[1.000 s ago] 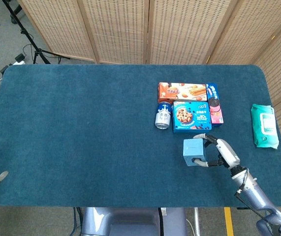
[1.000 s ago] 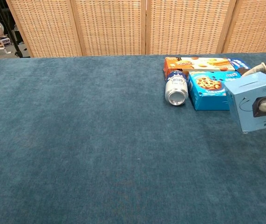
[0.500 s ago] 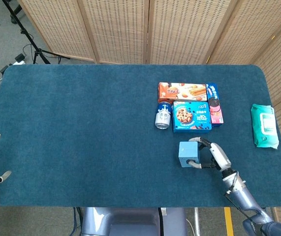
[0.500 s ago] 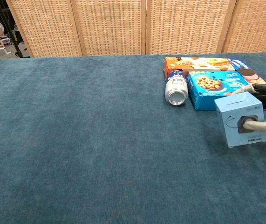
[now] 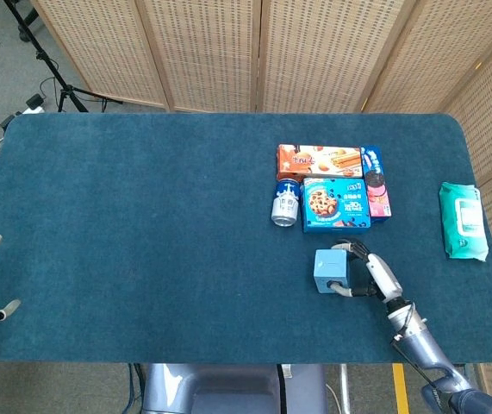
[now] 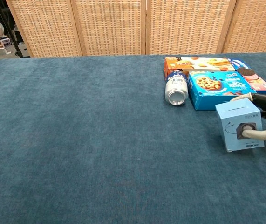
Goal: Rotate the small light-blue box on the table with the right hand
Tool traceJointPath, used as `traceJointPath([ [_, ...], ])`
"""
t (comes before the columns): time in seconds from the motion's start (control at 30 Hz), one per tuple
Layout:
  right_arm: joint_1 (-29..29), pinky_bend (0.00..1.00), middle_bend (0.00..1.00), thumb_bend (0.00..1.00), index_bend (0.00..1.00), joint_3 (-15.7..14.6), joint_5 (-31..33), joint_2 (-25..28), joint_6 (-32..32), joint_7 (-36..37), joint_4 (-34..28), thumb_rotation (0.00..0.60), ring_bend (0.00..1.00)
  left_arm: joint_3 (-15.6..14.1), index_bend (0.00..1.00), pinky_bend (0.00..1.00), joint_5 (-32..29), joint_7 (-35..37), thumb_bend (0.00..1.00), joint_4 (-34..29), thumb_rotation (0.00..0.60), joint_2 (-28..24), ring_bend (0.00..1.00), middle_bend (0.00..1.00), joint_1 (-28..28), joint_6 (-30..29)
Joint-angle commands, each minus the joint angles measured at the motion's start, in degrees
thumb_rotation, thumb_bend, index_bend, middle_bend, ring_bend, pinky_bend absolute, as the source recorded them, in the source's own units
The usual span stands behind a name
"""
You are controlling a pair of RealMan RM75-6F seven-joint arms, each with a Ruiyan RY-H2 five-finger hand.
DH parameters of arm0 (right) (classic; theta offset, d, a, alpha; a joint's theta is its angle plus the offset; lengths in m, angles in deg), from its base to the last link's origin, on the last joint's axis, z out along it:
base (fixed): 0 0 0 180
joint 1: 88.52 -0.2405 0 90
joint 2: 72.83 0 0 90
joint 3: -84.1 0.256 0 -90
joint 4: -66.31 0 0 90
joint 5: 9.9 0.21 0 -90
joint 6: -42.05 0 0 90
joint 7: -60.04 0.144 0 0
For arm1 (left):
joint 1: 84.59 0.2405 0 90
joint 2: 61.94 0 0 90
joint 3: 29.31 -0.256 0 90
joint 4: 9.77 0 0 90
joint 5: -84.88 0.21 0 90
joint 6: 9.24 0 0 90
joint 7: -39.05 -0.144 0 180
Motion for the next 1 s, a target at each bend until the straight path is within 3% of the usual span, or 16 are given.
traceJointPath([
  [0.03,0.0,0.16,0.0,0.37,0.03,-0.5,-1.0,-0.2,0.9,1.5,1.0,0.6,0.0,0.0,0.0,0.0,0.0,0.0,0.0,0.0,0.6,0.0,0.0,0.0,0.0,0.0],
  [0.4,1.1,0.1,0.0,0.3,0.0,0.4,-1.8,2.4,6.4,4.3,0.4,0.6,0.0,0.0,0.0,0.0,0.2,0.9,0.0,0.2,0.6,-0.3,0.0,0.0,0.2,-0.3],
  [0.57,2.3,0.08,0.0,0.18,0.0,1.3,-2.5,6.4,11.4,0.2,-3.0,0.6,0.0,-0.2,0.0,0.0,0.8,1.6,0.0,0.1,0.6,-0.6,0.0,0.0,0.4,-0.8],
  [0.7,3.7,0.04,0.0,0.02,0.0,1.8,-2.9,12.0,14.5,-11.9,-8.3,0.6,0.0,-0.2,0.0,0.0,1.2,2.2,0.0,0.3,0.6,-0.7,0.0,0.0,0.7,-1.5],
  [0.73,4.6,0.03,0.0,0.0,0.0,2.1,-2.4,14.1,15.1,-18.4,-10.9,0.6,0.0,-0.2,0.0,0.0,1.3,2.2,0.0,0.3,0.6,-0.7,0.0,0.0,0.8,-1.7],
  [0.87,7.9,0.0,0.0,0.0,0.0,2.7,0.9,19.9,15.8,-36.0,-22.8,0.6,0.0,-0.2,0.0,0.0,1.9,2.4,0.0,0.8,0.6,-0.5,0.0,0.0,1.0,-2.4],
  [1.0,10.7,0.0,0.0,0.0,0.0,2.6,3.5,23.6,16.5,-48.6,-31.8,0.6,0.0,-0.3,0.0,0.0,2.3,2.9,0.0,1.2,0.6,-0.4,0.0,0.0,1.1,-2.8],
])
